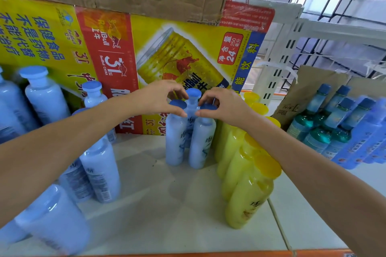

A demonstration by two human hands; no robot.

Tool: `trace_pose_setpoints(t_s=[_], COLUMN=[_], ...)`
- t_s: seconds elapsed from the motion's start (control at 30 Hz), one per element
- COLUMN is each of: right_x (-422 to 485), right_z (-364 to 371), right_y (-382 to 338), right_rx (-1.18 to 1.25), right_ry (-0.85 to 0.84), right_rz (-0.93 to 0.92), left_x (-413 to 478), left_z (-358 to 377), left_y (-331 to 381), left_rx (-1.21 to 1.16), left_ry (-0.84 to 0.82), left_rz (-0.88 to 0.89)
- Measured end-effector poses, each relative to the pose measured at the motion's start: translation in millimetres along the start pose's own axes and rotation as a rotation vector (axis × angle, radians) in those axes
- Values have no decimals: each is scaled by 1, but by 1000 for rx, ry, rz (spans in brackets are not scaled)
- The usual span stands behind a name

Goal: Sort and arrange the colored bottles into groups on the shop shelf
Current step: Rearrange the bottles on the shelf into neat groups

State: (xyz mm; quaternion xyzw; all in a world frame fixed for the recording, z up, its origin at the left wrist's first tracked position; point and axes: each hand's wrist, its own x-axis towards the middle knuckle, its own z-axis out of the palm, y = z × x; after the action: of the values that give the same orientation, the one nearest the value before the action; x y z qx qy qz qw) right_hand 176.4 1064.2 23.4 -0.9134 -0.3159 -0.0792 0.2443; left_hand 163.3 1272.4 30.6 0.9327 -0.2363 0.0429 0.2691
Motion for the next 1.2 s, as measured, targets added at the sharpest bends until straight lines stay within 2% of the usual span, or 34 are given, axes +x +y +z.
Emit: trace_pose_setpoints(t_s=[0.07,0.5,0.73,0.97,1.07,1.2], right_x=[0,0,3,10,13,13], right_z=[0,1,-2,-24,-28,-35], right_y=[0,-3,-6,-18,-18,-13], right_rx=[-5,2,-92,-289,-290,-300], right_ry=[0,-109,-126,-353,-349,-292], right_rz=[1,-23,-17,-61,-52,-28], left_x=[0,-2,0,4,8,14], left_z=[1,-2,-3,-5,-5,-2], left_y=[-1,4,5,13,15,22], left_rx=[45,-104,16,223,285,253], left_ry=[2,-112,-68,-107,-143,-142], left_rz=[0,32,19,34,36,49])
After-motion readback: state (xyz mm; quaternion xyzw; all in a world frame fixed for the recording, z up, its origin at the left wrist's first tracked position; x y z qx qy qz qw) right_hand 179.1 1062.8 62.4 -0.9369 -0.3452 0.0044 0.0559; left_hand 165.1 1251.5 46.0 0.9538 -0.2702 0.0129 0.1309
